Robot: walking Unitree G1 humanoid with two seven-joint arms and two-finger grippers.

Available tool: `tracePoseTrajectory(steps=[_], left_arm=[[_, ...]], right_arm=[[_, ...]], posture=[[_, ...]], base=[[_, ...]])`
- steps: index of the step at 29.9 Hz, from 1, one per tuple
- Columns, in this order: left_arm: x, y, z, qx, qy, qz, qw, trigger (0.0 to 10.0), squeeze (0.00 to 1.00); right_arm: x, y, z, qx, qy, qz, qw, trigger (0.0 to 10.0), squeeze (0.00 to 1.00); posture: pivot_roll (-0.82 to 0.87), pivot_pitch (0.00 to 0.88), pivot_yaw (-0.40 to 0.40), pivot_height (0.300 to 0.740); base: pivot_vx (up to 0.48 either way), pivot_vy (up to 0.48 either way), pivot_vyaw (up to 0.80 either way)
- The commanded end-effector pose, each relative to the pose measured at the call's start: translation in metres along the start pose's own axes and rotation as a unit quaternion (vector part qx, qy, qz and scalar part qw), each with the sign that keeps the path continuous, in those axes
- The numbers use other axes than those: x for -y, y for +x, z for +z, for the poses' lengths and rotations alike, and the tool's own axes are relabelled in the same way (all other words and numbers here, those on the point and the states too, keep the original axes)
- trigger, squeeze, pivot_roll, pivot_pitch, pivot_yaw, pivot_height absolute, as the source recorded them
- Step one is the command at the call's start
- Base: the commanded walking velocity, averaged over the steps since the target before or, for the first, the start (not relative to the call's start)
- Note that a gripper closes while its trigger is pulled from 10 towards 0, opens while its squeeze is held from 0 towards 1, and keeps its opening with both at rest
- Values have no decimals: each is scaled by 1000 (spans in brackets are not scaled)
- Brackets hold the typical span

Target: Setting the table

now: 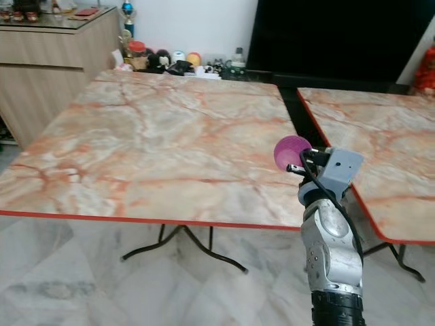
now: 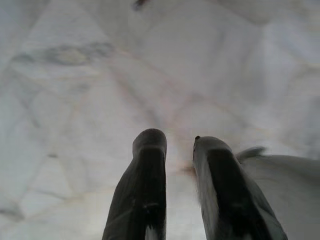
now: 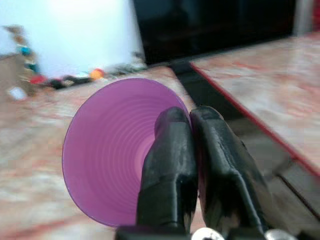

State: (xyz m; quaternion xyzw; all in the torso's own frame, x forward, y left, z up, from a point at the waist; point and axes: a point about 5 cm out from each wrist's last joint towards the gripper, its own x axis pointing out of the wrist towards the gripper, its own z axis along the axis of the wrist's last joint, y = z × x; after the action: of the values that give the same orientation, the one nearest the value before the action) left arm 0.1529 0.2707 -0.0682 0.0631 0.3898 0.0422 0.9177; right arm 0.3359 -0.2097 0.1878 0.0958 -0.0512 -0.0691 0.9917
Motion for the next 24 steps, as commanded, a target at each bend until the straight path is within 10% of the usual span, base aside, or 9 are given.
tracePoseTrajectory(steps=[1, 24], left_arm=[[0, -1, -4, -8, 7, -4, 1000, 10000, 0], [1, -1, -2, -3, 3, -4, 1000, 10000, 0]], right_arm=[[2, 1, 7, 14, -3, -5, 1000, 10000, 0], [7, 3, 10, 19, -7, -16, 1000, 10000, 0]], posture=[[97, 62, -40, 740], [91, 61, -43, 740]], base=[[0, -472, 0], [0, -472, 0]])
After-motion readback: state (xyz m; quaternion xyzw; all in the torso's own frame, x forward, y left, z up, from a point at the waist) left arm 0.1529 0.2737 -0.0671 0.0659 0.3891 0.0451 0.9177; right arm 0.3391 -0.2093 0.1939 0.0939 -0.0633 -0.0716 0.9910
